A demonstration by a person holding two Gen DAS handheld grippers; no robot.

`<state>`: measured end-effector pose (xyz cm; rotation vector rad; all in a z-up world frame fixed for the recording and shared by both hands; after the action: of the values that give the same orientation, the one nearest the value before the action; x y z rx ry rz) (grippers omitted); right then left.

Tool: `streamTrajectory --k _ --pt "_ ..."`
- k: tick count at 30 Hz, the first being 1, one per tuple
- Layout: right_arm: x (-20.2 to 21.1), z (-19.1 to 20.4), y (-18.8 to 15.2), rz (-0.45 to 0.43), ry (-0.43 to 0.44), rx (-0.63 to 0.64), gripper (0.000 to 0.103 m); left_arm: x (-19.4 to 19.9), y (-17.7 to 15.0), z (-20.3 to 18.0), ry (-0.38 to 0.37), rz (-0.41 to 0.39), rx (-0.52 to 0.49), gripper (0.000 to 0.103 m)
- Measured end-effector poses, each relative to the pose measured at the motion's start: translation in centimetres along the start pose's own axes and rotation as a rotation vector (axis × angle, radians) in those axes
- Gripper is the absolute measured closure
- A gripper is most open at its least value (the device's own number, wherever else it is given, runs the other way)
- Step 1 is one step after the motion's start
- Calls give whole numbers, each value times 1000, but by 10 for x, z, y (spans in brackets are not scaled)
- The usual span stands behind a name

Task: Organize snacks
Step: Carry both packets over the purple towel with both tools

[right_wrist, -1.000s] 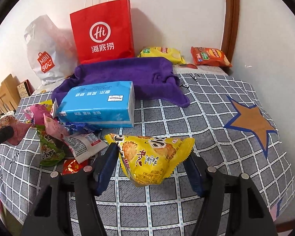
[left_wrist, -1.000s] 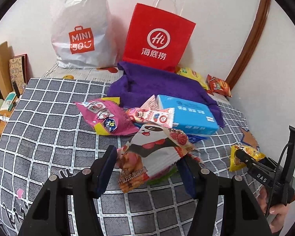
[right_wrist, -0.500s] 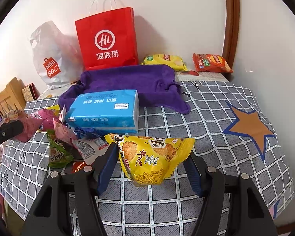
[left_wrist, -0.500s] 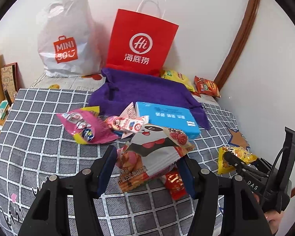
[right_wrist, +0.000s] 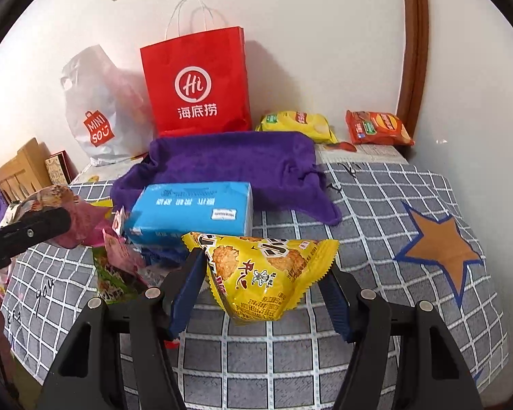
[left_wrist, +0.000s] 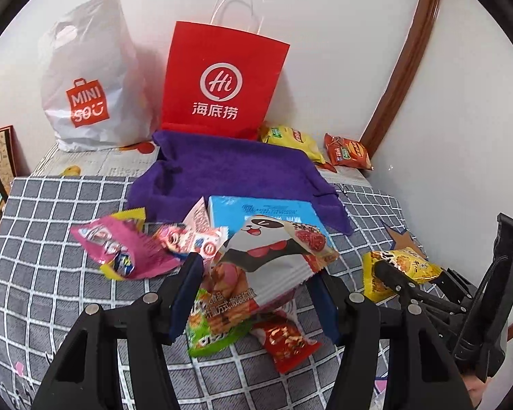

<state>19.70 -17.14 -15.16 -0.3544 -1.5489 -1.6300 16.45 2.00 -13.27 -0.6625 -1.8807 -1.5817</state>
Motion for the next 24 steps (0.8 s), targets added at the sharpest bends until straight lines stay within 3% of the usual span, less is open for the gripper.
streamTrajectory --k 24 --pt "-43 11 84 -29 4 82 39 -31 71 -11 -30 -19 -19 44"
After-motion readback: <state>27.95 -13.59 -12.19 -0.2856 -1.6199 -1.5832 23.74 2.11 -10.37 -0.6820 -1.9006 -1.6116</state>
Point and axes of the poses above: each gripper's, at about its wrist camera, not at the fingertips, and x roughly against the way its jaws point, z to its left, y to its top, the point moved 7 cm from there along -x, roughly the way its jaws point, and after that the axes turned 12 degrees about y, right-handed, at the moved point
